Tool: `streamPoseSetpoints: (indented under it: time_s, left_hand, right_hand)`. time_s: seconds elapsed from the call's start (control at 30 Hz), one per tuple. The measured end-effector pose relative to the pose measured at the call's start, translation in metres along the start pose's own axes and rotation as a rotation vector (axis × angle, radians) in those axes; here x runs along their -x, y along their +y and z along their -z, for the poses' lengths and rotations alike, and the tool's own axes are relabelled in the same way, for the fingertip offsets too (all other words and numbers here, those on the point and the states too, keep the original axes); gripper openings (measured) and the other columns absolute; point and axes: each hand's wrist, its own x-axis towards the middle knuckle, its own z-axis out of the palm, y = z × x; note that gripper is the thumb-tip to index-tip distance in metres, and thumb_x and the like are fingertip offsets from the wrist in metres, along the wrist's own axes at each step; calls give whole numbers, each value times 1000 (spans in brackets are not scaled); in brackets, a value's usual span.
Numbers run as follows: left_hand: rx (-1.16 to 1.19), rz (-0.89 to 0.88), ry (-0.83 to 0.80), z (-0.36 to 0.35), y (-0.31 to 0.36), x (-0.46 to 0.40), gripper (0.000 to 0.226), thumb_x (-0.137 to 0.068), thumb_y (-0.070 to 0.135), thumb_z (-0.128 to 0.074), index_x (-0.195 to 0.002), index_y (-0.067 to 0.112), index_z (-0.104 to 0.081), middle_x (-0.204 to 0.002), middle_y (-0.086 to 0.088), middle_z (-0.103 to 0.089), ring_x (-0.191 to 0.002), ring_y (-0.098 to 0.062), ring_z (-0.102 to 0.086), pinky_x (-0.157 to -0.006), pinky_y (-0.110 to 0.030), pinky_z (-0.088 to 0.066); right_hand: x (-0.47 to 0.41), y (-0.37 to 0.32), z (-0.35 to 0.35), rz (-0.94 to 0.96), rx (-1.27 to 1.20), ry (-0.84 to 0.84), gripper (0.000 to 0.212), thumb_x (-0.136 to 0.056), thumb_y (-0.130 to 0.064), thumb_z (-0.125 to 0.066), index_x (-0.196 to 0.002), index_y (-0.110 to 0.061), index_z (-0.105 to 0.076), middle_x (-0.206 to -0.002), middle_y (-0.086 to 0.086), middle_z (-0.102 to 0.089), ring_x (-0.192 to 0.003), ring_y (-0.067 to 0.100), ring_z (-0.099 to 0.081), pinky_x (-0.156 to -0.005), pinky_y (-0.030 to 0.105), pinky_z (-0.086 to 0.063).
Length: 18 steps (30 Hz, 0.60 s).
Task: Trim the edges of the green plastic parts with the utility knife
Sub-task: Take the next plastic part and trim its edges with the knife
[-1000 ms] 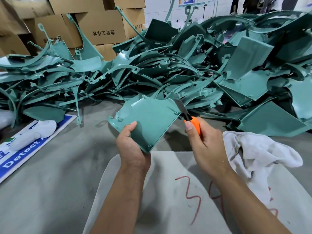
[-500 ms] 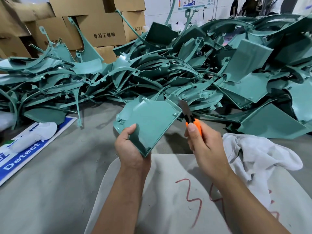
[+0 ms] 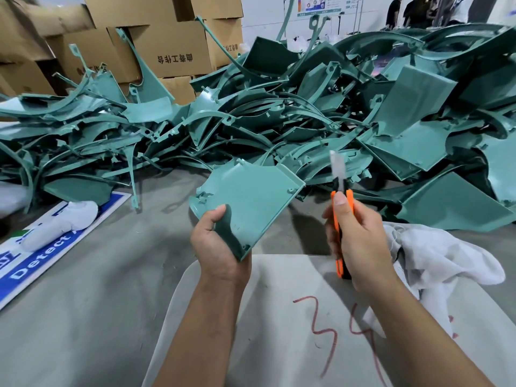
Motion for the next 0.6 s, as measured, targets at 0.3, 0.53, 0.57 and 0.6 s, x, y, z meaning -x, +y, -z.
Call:
streamPoseSetpoints:
  time_s: [0.3,0.53,0.57,0.6]
  left_hand:
    - [-188,-47,14,-2,-6,2,71,-71,15,-62,-140,-1,-53,-136,-23,-63,-124,-46,-60,-107,-65,-44]
    - [-279,-151,25,5,-10,-2,38,-63,15,-66,-99,18,-57,-74,9,-75,-69,-12,-73,-79,-41,-56]
    - [-275,-148,20,4,-12,-3,37,-63,15,-66,-98,20,-56,-72,10,-75,-67,-11,-73,-79,-40,-56]
    - [-275,-141,20,5,-12,-3,38,-63,15,-67,-99,21,-55,-72,10,-75,-68,-12,-73,-79,-42,-57]
  right_hand:
    - [0,-5,0,-114,-345,-125,27,-81,-45,-85,-82,-21,-73,-73,14,-69,-41,16,-43,-37,23,-35]
    - [-4,3,3,-127,-138,-4,40,-92,-23,-78,-86,13,-60,-53,10,-56,-37,19,-41,-36,28,-35]
    - [-4,3,4,-132,-143,6,38,-94,-20,-77,-85,12,-60,-53,10,-56,-38,19,-41,-37,28,-35]
    - [-4,4,4,-138,-151,14,35,-95,-19,-76,-84,11,-60,-53,11,-55,-38,19,-41,-37,27,-35]
